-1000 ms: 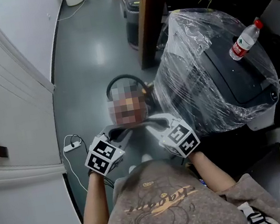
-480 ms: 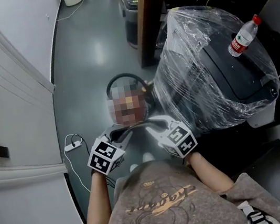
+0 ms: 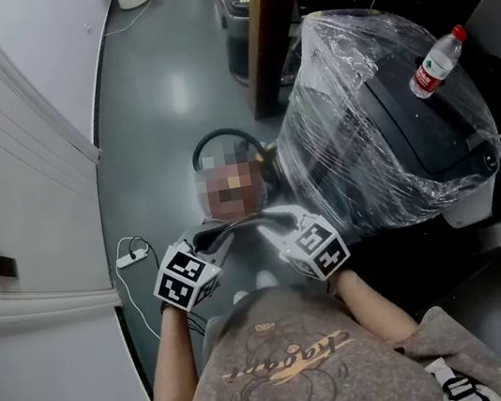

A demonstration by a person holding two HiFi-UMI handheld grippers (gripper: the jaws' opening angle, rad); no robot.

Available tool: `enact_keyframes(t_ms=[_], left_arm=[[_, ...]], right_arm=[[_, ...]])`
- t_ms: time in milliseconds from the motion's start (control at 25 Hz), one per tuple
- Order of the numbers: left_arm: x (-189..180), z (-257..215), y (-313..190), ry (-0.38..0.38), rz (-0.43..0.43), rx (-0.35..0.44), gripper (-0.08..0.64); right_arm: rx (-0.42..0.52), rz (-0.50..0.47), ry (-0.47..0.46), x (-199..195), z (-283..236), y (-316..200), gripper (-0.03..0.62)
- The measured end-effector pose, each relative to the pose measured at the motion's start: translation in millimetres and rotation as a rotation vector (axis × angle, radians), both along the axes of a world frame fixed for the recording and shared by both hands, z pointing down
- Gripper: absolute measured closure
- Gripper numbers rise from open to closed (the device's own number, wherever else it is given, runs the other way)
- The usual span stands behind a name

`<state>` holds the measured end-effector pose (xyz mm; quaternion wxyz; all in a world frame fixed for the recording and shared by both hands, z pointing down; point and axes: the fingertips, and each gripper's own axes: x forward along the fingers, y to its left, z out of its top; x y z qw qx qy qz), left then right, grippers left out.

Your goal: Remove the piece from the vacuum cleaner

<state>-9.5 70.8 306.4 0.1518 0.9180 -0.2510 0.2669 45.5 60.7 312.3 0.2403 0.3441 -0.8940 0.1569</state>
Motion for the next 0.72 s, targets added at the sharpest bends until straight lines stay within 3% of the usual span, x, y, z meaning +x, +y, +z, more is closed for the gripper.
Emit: enact_keyframes(t_ms=[720], left_arm=[[-3.9,2.7,0.4,0.003,-0.027,0.0,0.514]], right_arm=[[-0.015,0.009,-0.016,-4.2,4.6,4.1,0.535]])
